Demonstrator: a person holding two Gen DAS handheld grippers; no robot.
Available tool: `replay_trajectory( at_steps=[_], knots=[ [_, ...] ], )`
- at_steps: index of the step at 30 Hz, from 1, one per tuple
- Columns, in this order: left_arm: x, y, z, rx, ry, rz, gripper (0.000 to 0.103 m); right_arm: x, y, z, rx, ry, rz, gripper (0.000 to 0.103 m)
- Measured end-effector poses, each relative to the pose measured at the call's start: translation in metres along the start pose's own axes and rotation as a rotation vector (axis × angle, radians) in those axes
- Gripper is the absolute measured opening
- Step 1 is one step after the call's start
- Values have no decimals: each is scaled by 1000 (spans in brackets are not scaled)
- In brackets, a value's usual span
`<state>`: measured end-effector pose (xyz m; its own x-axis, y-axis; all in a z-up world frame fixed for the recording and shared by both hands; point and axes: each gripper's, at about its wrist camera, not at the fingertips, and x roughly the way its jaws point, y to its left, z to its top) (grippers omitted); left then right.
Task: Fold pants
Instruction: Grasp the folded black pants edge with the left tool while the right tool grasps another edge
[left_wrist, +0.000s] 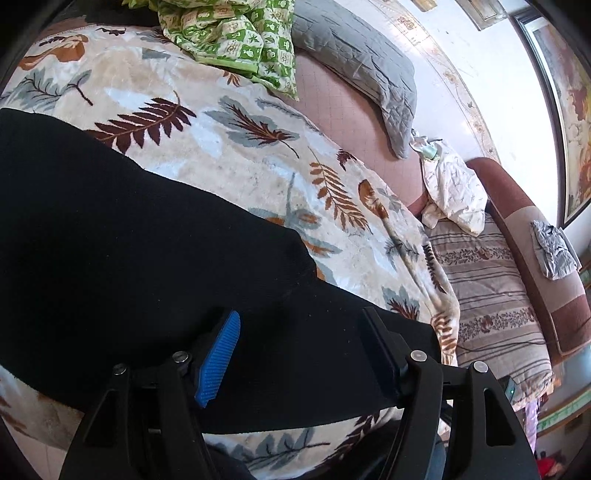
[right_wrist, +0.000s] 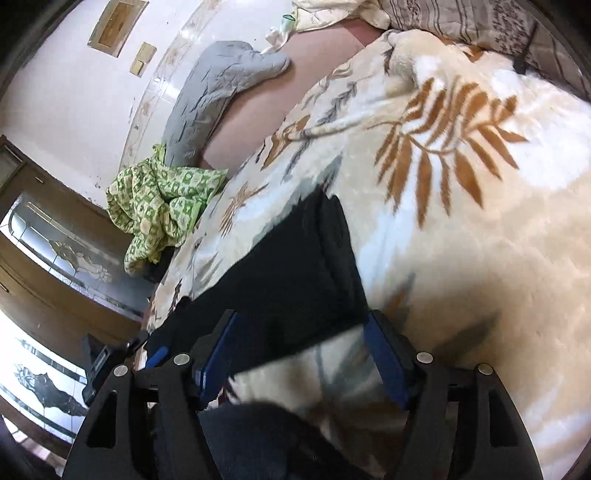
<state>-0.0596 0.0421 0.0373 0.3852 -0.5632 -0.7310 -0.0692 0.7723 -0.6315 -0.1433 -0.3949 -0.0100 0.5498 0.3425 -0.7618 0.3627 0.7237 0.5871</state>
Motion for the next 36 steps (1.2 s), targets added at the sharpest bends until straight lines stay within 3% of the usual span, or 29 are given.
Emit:
replay_trajectory(
  at_steps=[9,12,14,16,20,25,29,36],
  knots=[
    [1,0,-1,-17,9,-3,69,-2,-3,-7,-33,-40,-7,65],
    [3,3,0,-39,20,-13,71,-5,-11,-7,-2,-49,-6,47],
    [6,4,1,-47,31,-18,72,-7,-22,-8,48,-56,-2,22],
    [9,4,1,-54,34,-32,78,-8,-32,-9,99,-64,12,12],
    [14,0,3,-50,44,-36,83,-7,-33,-9,110,-67,16,13],
    [22,-10,3,-12,62,-42,98,-3,-36,-6,142,-35,20,10],
    [25,-22,-1,52,63,20,98,-2,-35,-6,134,-26,8,10],
    [36,-66,-19,273,63,286,91,1,-29,-4,125,-24,-20,10]
  ],
)
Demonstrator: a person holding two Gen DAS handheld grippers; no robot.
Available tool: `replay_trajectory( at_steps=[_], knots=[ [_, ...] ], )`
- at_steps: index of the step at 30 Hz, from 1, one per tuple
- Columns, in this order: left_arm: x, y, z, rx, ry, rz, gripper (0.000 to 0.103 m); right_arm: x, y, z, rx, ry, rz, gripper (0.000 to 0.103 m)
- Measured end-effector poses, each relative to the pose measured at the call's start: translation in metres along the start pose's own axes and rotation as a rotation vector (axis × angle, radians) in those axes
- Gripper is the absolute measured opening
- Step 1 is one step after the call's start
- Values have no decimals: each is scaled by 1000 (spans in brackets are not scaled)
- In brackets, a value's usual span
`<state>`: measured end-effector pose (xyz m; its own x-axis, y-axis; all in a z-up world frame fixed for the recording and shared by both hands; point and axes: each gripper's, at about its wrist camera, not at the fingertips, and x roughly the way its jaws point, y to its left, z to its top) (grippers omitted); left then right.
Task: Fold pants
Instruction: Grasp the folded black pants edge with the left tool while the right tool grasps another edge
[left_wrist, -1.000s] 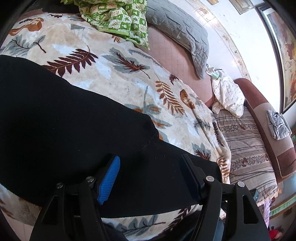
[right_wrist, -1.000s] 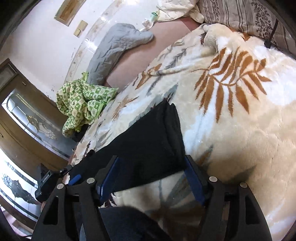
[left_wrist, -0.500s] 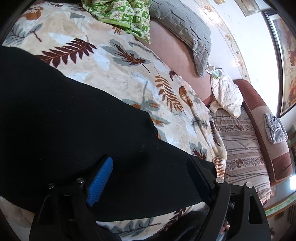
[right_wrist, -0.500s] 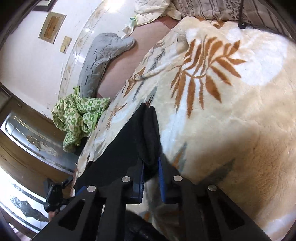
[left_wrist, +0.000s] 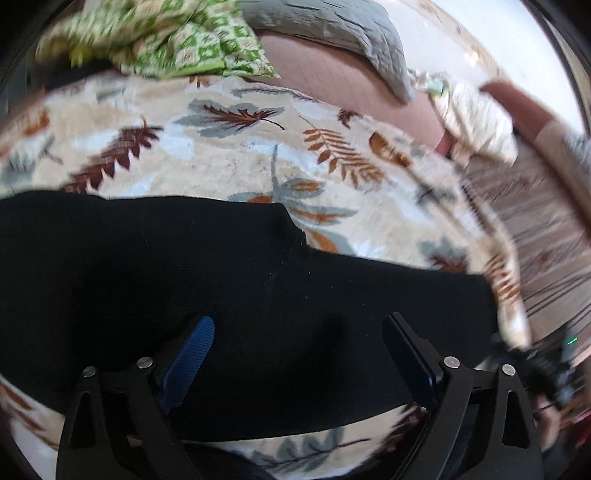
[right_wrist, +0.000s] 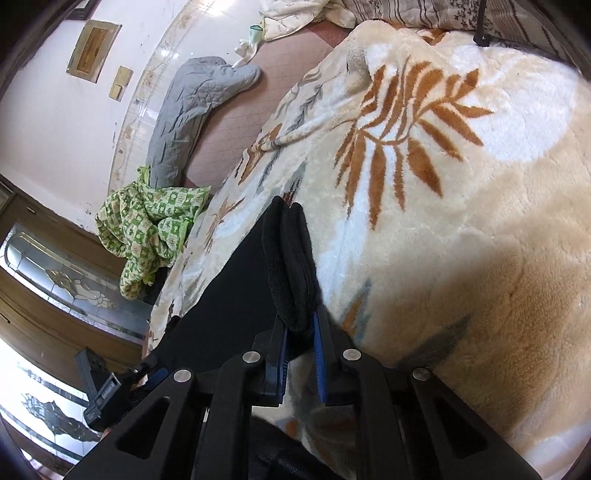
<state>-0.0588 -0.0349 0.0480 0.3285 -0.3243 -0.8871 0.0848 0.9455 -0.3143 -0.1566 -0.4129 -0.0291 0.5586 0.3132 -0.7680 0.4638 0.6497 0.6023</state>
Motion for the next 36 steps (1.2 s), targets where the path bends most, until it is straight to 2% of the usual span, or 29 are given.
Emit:
replay_trajectory(
  at_steps=[3,14,20,28,33,36],
  knots=[
    [0,-10,0,31,-4,40,89,1,3,0,-6,-2,-13,10],
    [-4,-8,-4,35,-7,48,88,3,7,-1,6,7,-33,10],
    [-3,-3,-2,21,-13,28,88,9,3,11,118,92,-64,10],
    [0,-3,-1,19,-17,24,88,18,16,23,108,196,-192,10],
    [-3,5,-1,-10,-18,-14,88,16,16,17,126,153,-215,10],
    [-2,4,-3,-4,-20,-4,88,13,20,12,113,121,-235,10]
  ],
)
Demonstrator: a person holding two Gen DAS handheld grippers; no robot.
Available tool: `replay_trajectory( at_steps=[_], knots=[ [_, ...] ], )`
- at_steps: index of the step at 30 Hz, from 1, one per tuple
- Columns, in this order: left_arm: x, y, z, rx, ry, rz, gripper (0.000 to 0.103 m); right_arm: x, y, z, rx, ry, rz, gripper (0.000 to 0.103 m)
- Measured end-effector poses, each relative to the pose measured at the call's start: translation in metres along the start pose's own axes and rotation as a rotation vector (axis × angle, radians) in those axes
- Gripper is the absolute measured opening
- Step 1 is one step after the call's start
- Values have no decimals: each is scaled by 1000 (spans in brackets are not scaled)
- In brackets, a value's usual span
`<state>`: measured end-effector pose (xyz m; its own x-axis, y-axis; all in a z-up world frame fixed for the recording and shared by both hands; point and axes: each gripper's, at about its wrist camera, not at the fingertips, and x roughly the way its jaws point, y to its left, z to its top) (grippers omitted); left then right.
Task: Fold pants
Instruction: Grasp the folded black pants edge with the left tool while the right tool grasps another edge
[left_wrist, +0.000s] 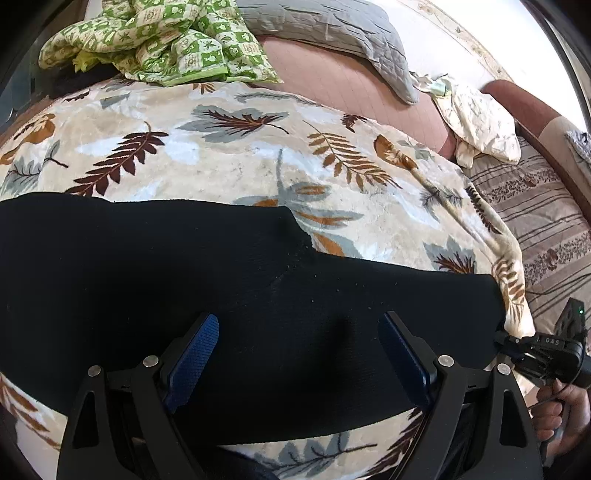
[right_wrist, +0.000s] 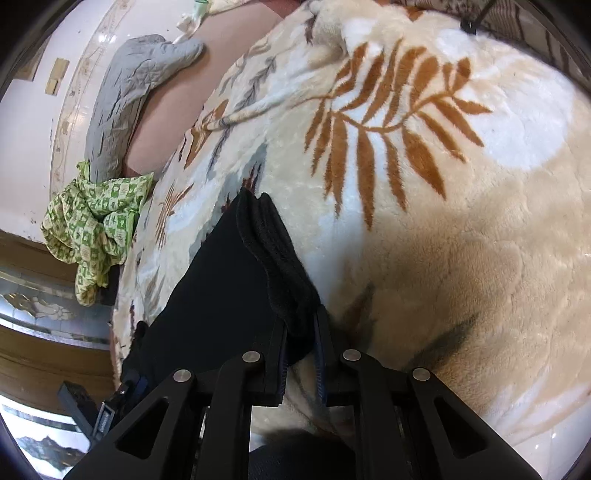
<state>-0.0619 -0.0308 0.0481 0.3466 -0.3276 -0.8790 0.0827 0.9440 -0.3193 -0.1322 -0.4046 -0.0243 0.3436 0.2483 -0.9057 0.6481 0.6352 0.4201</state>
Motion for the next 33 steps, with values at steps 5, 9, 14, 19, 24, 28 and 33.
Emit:
replay_trajectory(
  at_steps=[5,9,14,19,24,28,33],
  knots=[
    [1,-3,-1,9,1,17,88,-2,0,-2,-19,-15,-3,9],
    [1,-4,-1,-5,0,27,88,-2,2,-2,-33,-19,-8,9],
    [2,-7,-2,6,-8,46,88,-2,4,-3,-53,-28,-10,9],
    [-3,-6,-4,23,-11,46,88,-3,-3,-5,-26,-44,31,9],
    [-7,-5,-5,31,-11,51,88,-4,-8,-4,-2,-47,63,10],
    [-7,-5,-4,41,-9,54,88,-5,-9,-4,4,-55,83,10],
    [-7,-5,-4,41,-8,53,88,-8,-2,-4,-23,-70,61,9]
  ],
)
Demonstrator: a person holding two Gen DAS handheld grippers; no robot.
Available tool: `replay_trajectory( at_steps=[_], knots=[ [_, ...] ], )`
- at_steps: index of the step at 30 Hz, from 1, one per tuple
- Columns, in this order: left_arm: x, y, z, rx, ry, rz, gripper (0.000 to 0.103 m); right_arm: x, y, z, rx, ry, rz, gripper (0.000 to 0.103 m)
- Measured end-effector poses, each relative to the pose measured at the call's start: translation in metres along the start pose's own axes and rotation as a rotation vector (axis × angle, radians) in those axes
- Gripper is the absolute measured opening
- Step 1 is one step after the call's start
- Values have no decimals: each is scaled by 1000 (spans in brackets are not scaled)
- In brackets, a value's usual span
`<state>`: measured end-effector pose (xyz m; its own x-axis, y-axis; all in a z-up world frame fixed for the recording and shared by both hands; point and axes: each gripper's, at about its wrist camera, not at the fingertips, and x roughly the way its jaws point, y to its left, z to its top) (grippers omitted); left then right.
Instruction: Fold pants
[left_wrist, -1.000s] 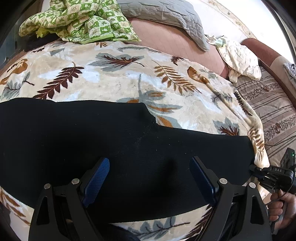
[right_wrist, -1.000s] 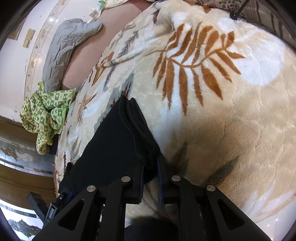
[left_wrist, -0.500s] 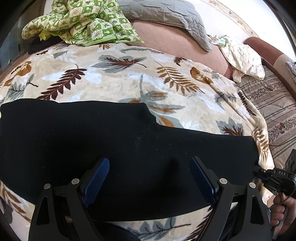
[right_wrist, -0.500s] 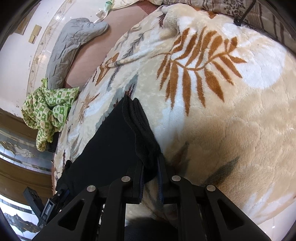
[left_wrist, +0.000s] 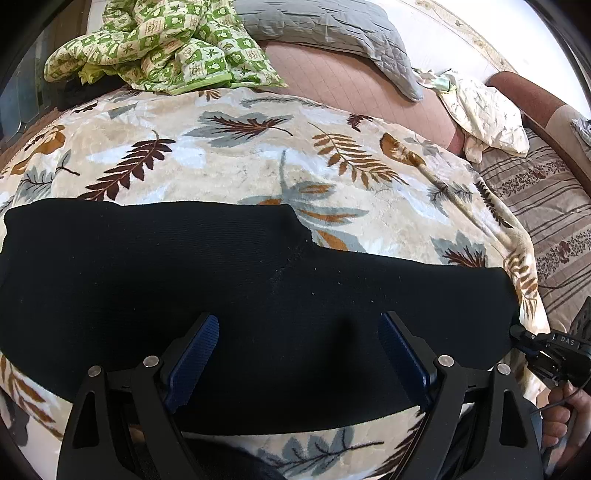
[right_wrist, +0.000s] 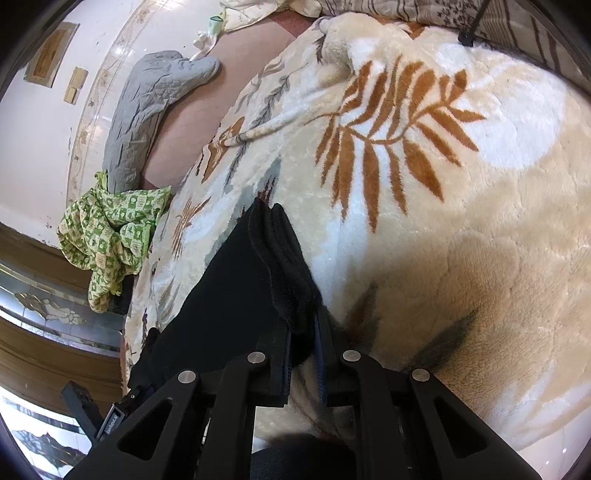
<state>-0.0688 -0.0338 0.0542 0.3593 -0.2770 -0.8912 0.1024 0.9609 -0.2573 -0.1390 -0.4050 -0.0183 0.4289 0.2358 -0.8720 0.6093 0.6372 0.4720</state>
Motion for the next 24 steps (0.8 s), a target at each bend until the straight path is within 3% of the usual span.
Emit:
replay_trajectory(
  at_steps=[22,24],
  knots=[
    [-4,11,1,-31,1,-44,88,-5,17,2,-58,-13,-63,9],
    [-7,15,1,-51,-12,-61,82,-7,17,3,-54,-21,-56,9]
  ],
)
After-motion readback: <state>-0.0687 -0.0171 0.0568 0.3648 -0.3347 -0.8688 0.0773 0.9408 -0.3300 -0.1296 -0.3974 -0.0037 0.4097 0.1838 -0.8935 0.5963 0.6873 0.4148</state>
